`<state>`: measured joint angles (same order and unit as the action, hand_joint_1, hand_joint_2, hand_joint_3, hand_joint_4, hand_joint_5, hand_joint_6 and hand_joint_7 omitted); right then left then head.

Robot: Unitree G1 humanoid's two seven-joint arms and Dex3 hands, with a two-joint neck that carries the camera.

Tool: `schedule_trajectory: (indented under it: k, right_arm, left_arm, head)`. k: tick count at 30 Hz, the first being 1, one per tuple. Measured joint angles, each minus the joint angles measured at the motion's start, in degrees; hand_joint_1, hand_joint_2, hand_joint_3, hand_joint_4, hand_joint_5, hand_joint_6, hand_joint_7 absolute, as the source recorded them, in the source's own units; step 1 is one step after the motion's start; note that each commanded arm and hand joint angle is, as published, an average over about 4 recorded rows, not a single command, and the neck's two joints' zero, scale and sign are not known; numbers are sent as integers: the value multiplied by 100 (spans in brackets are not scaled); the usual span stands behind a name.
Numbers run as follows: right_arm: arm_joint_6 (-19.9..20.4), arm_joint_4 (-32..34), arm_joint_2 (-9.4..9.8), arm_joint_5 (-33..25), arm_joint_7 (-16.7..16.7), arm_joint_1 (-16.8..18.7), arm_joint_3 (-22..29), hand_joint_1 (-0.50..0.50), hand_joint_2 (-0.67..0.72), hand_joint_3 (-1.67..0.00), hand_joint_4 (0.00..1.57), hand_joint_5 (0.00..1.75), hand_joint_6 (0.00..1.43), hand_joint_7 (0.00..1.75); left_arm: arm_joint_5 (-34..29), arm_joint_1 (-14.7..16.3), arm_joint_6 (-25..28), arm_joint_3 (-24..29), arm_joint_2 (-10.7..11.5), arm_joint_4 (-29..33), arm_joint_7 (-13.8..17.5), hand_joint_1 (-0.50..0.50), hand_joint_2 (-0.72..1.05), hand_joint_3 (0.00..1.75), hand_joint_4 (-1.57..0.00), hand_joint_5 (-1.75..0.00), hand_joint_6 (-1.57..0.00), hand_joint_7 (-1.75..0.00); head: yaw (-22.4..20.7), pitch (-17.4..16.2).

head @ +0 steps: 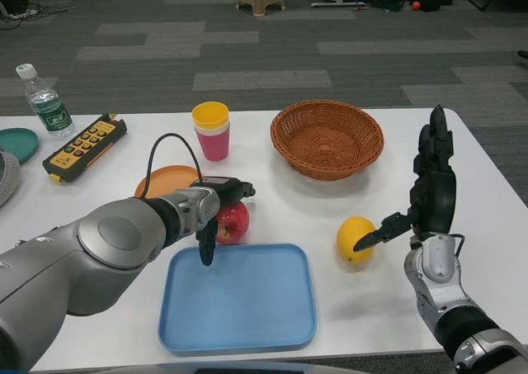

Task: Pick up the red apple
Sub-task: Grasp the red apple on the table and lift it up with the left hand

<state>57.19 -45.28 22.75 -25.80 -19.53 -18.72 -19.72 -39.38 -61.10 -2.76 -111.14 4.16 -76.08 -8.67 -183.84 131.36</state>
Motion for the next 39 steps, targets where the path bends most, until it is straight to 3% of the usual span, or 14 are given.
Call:
schedule_trajectory:
  k: [1,5,10,13,15,17,19,24,30,39]
  right_arm:
    - [0,0,0,0,0,0,0,17,66,0,0,0,0,0]
    - [0,0,2,-3,0,0,0,17,66,0,0,0,0,0]
    - [0,0,2,-4,0,0,2,17,66,0,0,0,0,0]
    - [0,0,2,-9,0,0,4,17,66,0,0,0,0,0]
    - [0,0,2,-11,0,0,6,17,66,0,0,0,0,0]
    - [0,0,2,-11,0,0,8,17,66,0,0,0,0,0]
    - [0,0,2,-12,0,0,10,17,66,0,0,0,0,0]
    - [0,0,2,-18,0,0,13,17,66,0,0,0,0,0]
    - [0,-5,2,-27,0,0,14,17,66,0,0,0,0,0]
    - [0,-36,2,-28,0,1,24,17,66,0,0,0,0,0]
  left_arm:
    - [-25,1,0,0,0,-4,1,-50,16,9,-37,0,-45,-14]
    - [-178,12,0,0,1,-37,23,-49,72,9,-43,0,-54,-23]
    - [-269,12,1,0,3,-54,84,-46,87,9,-57,-5,-79,-44]
    - [-341,12,1,1,4,-71,136,-42,87,9,-71,-15,-96,-63]
    - [-389,12,3,1,4,-81,162,-33,87,9,-90,-36,-103,-77]
    - [-439,11,4,1,6,-97,176,-18,85,9,-108,-64,-111,-91]
    - [-496,8,5,1,8,-133,194,-8,80,9,-120,-80,-116,-99]
    - [-623,-13,6,7,18,-218,250,6,78,4,-139,-105,-126,-117]
    - [-696,-40,4,29,33,-248,401,6,78,9,-153,-157,-125,-117]
    - [-739,95,-504,540,99,-449,713,-1,78,2,-152,-167,-113,-93]
  head:
    - [5,1]
    - [23,28]
    - [32,52]
    - [32,62]
    - [31,67]
    - [28,72]
    - [26,75]
    - [14,75]
    - [-3,80]
    - [-22,104]
